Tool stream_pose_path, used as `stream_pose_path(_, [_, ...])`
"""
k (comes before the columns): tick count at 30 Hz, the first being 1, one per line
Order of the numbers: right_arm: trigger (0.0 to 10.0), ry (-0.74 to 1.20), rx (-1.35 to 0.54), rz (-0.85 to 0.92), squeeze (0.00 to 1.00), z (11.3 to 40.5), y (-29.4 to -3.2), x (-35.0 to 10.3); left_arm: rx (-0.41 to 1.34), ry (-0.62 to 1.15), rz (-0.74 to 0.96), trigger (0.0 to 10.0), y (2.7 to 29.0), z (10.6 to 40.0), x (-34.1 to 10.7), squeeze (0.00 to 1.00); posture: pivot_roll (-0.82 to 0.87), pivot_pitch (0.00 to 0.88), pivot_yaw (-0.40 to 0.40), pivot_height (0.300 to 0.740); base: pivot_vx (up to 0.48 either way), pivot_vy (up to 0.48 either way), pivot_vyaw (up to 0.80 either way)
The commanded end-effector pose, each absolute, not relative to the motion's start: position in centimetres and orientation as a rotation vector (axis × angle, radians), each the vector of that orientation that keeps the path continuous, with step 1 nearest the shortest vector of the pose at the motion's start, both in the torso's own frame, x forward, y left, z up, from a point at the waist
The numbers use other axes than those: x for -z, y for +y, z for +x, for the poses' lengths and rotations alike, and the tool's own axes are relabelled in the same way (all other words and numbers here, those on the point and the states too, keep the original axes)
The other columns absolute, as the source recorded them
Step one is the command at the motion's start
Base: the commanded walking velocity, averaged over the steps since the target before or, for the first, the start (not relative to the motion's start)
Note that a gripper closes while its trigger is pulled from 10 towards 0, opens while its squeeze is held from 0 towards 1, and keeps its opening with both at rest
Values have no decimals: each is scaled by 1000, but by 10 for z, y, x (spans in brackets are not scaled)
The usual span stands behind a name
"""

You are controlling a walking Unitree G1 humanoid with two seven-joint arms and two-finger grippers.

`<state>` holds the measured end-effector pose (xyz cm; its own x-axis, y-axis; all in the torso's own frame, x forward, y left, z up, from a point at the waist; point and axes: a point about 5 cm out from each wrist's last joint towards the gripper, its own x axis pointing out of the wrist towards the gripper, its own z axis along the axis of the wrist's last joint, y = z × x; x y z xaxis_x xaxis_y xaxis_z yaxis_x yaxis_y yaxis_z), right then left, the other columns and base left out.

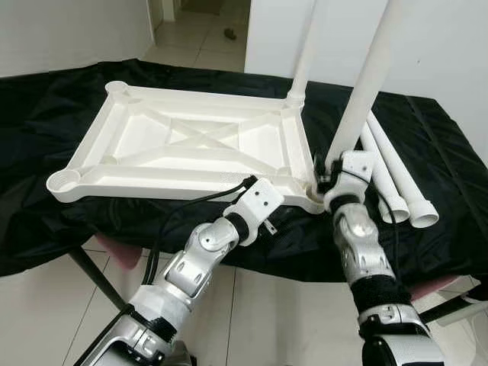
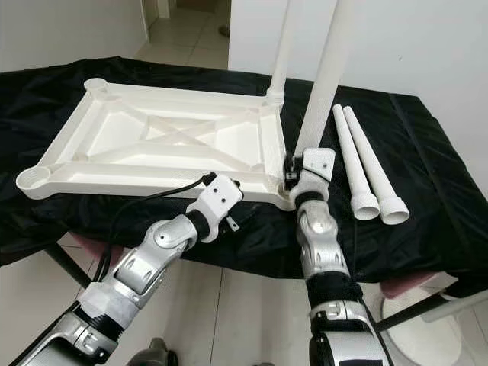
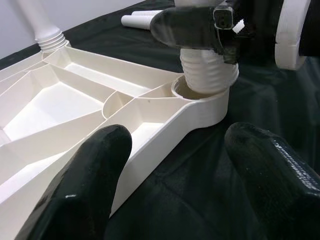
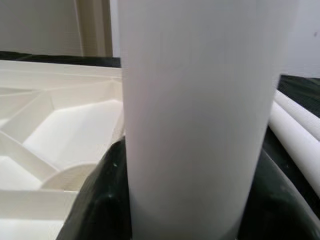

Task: Building children table

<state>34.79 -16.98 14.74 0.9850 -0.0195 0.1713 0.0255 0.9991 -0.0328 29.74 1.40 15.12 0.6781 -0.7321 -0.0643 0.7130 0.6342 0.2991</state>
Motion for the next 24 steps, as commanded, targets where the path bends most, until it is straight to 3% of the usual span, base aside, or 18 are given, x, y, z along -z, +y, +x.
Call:
stream_pose_path(1, [10000,-171,29,-29,0,348,-173,-146,819,-68,316,10000,12,296,-152,0,150,0,-45,740,0,0,0])
stream_pose_path(12, [10000,-148,-8,-11,0,353,-168,-139,827,-85,310,10000,11,294,-158,0,156,17,-45,740,0,0,0])
stream_pose_path(17, [10000,-279,-44,49,0,351,-163,-163,816,-91,305,10000,12,295,-162,0,162,39,-50,740,0,0,0])
stream_pose_path(24, [10000,-314,-43,65,0,350,-164,-170,803,-85,299,10000,15,295,-162,0,165,50,-49,740,0,0,0])
